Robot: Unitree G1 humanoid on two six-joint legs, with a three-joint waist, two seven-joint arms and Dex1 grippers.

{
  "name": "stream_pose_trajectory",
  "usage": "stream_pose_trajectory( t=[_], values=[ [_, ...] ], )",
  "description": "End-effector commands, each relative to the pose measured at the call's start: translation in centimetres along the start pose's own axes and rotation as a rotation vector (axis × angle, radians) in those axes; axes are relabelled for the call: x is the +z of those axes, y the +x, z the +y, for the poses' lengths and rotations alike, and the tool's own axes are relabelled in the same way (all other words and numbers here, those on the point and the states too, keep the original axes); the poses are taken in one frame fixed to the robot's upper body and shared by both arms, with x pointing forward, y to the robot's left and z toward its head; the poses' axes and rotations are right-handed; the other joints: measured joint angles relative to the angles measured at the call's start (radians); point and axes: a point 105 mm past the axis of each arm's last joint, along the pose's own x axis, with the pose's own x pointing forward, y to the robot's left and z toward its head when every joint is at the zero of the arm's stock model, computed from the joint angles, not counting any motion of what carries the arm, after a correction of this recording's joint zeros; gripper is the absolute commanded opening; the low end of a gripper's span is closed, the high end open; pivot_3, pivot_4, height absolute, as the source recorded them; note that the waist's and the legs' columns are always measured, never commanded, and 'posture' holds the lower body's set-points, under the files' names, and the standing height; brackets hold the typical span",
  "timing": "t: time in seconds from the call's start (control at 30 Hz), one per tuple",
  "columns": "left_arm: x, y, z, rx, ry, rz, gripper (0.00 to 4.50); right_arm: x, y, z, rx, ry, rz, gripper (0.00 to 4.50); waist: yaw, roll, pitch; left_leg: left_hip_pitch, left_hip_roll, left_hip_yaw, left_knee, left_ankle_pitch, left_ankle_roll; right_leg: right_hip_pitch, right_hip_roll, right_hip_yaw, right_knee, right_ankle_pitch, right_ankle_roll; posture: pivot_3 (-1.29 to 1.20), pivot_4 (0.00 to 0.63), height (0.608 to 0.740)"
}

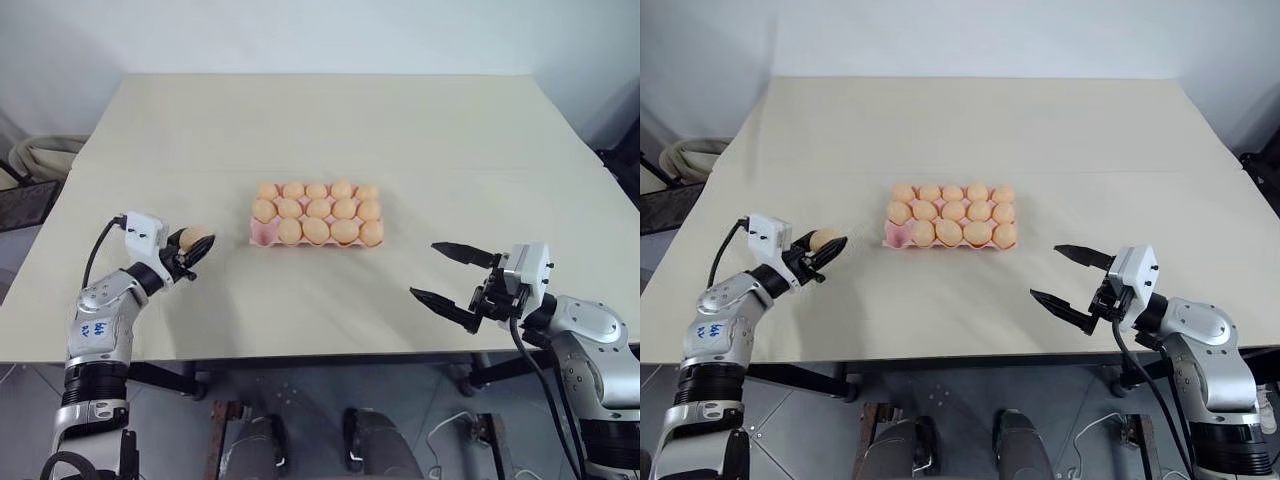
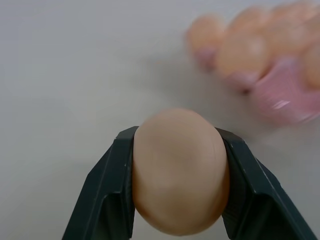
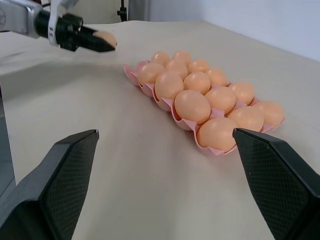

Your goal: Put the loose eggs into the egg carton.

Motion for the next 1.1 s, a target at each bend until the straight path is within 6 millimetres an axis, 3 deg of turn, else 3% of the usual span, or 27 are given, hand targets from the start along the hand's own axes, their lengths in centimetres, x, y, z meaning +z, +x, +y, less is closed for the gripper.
stream_pose_trajectory(
  t=[0.03,0.17,0.4,0.57,0.67,0.77,0.93,1.1],
  values=[
    [2.6,2.6,-3.1,-0.179,0.052,-0.06,1.72,0.7,-0.7,-0.6,-0.033,-0.051,-0.006,4.5,0.014,0.0,0.0,0.0,-0.002,0.0,0.001,0.0,0.0,0.0,0.0,0.0,0.0,0.0,0.0,0.0,0.15,0.74],
    [2.4,5.3,-5.0,-0.265,0.079,-0.036,1.72,0.8,-0.8,-0.5,-0.05,-0.057,-0.006,4.5,0.02,0.0,0.0,0.0,-0.006,0.0,0.002,0.0,0.001,0.001,0.001,0.0,0.0,0.001,0.002,0.0,0.15,0.74],
    [1.7,7.6,-5.7,-0.294,0.066,-0.021,1.72,0.7,-1.2,0.1,-0.077,-0.065,0.0,4.5,0.016,0.0,0.0,-0.001,-0.006,0.0,0.006,-0.001,0.005,0.001,0.001,0.001,0.0,0.001,0.003,0.0,0.15,0.74],
    [1.6,7.6,-4.6,-0.256,0.09,-0.021,3.36,0.8,-1.4,0.3,-0.092,-0.066,-0.005,4.5,0.019,0.0,0.0,-0.001,-0.005,-0.001,0.007,-0.002,0.005,0.002,0.001,0.0,0.001,0.002,0.003,0.0,0.15,0.74],
    [2.2,6.5,-4.4,-0.286,0.112,-0.058,4.31,0.6,-1.4,0.3,-0.093,-0.064,-0.006,4.5,0.017,0.0,0.0,-0.001,-0.006,-0.001,0.008,-0.002,0.006,0.003,0.0,0.0,0.0,0.002,0.004,0.0,0.15,0.74],
    [2.7,4.6,-4.1,-0.319,0.14,-0.082,4.31,0.4,-1.4,0.2,-0.09,-0.061,-0.004,4.5,0.013,0.0,0.0,-0.001,-0.006,0.0,0.008,-0.003,0.007,0.003,0.0,0.001,0.0,0.002,0.004,0.0,0.15,0.74],
    [3.4,-0.2,-2.4,-0.336,0.214,-0.076,4.31,0.0,-2.1,-0.4,-0.078,-0.053,0.019,4.5,0.012,0.0,0.0,-0.001,-0.003,0.0,0.007,-0.003,0.006,0.002,0.0,0.0,0.0,0.001,0.003,0.0,0.15,0.74],
    [2.1,-4.8,-2.4,-0.405,0.256,0.037,4.42,-0.5,-2.9,-1.1,-0.068,-0.047,0.053,4.5,0.013,0.0,0.0,0.0,0.001,0.0,0.007,-0.003,0.005,0.002,-0.001,0.001,0.0,0.001,0.002,0.0,0.15,0.74]
  ],
)
